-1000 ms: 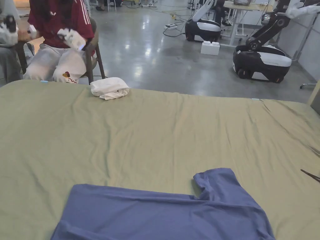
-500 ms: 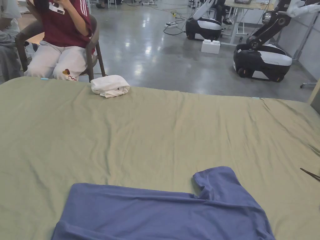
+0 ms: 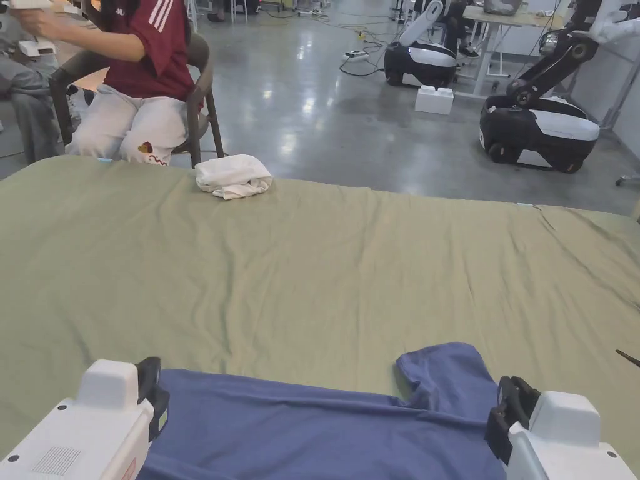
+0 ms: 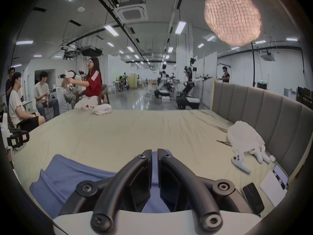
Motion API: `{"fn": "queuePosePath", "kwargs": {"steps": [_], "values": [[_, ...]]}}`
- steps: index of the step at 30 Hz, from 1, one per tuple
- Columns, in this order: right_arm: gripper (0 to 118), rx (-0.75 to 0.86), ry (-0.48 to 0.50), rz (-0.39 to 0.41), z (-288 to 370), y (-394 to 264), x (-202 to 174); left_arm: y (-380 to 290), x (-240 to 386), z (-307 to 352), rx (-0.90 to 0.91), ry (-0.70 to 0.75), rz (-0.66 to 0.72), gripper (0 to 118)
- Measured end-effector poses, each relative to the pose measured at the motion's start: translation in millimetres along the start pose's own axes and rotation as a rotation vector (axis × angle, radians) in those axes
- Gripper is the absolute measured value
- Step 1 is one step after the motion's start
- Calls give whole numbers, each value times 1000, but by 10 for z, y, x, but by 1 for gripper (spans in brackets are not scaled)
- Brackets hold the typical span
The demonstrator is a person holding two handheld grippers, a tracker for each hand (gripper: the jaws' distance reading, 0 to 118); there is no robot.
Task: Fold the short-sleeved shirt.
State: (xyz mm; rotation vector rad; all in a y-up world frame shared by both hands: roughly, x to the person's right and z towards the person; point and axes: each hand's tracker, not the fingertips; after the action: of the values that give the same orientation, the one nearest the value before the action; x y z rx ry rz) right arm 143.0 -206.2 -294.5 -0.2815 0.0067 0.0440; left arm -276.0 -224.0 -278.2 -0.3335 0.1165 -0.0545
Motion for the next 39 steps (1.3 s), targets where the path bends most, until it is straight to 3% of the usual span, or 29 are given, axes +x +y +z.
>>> {"fn": "queuePosePath", "kwargs": {"steps": [5, 15, 17, 21, 22, 27, 29, 32, 35, 39], "values": [[1, 33, 17, 11, -120, 105, -152, 63, -55, -281, -39, -15, 25, 0], [1, -32, 36, 9, -377, 85, -168, -88, -525, -1690, -476, -62, 108, 0], [1, -52, 31, 8, -408, 45, -125, -122, -594, -1915, -541, -74, 127, 14], [1, -89, 11, 6, -429, -53, -24, -197, -663, -2269, -665, -94, 169, 73], [1, -97, 4, 7, -429, -83, 3, -229, -663, -2337, -696, -99, 179, 73], [1, -142, -30, -3, -424, -211, 160, -408, -521, -2534, -856, -45, 89, 65], [1, -162, -43, -6, -418, -254, 231, -411, -448, -2478, -792, -39, 61, 62], [1, -186, -61, -15, -441, -314, 332, -426, -382, -2446, -763, -45, 45, 42], [1, -229, -67, -37, -546, -366, 450, -406, -389, -2373, -743, -67, 49, 1], [4, -340, -80, -60, -867, -359, 671, -346, -433, -2234, -678, -115, 92, 0]]}}
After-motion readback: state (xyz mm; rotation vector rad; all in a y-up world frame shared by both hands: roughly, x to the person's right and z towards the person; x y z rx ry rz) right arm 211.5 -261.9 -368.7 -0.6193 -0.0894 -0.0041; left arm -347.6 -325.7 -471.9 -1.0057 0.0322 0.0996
